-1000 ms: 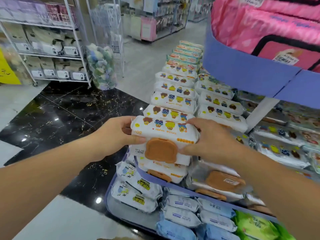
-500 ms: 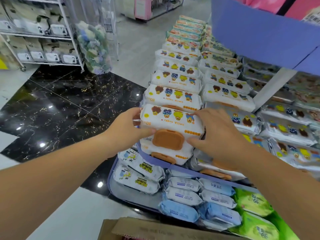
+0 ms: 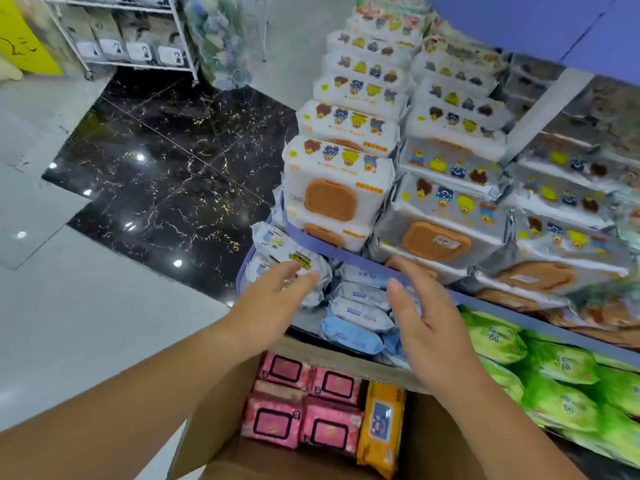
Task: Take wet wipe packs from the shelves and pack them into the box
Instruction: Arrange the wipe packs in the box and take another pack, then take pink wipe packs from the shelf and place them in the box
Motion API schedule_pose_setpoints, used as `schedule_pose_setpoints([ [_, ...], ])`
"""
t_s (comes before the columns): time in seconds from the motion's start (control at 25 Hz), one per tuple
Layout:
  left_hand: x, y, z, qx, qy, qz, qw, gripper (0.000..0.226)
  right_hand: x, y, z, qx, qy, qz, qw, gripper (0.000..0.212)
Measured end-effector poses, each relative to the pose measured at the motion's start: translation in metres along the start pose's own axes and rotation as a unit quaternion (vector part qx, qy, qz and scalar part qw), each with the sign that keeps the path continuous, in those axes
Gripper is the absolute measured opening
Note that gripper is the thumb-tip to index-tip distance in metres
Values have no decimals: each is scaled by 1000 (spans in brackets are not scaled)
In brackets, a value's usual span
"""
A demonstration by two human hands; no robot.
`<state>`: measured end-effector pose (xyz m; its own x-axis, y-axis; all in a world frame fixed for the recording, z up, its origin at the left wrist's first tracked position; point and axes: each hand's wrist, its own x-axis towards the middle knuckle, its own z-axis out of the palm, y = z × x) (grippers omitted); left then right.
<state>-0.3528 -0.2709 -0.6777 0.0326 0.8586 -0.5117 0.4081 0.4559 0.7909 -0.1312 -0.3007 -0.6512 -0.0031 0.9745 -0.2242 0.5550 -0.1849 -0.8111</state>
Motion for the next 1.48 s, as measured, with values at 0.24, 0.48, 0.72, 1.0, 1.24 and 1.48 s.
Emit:
schedule_pose_setpoints([
  [0.24,-65,-65,55,64,-24,-59,996,55,-70,74,16,58,-57,100,992,52],
  [0.48,-67,-165,89,135,-94,-165,972,58,-132,154,74,55,-95,194,975,48],
  [0.72,4,-285,122,240,-166,-217,932,70,-115,249,154,-45,-169,262,949,55],
  [1.0,86,-407,148,424,-233,-192,854,89,-62,375,231,-233,-248,210,916,68],
  [1.24,128,-439,157,607,-289,-76,737,81,-19,440,274,-335,-284,121,890,84],
  [1.48,174,-445,160,581,-358,-142,717,123,25,466,284,-235,-384,235,861,111],
])
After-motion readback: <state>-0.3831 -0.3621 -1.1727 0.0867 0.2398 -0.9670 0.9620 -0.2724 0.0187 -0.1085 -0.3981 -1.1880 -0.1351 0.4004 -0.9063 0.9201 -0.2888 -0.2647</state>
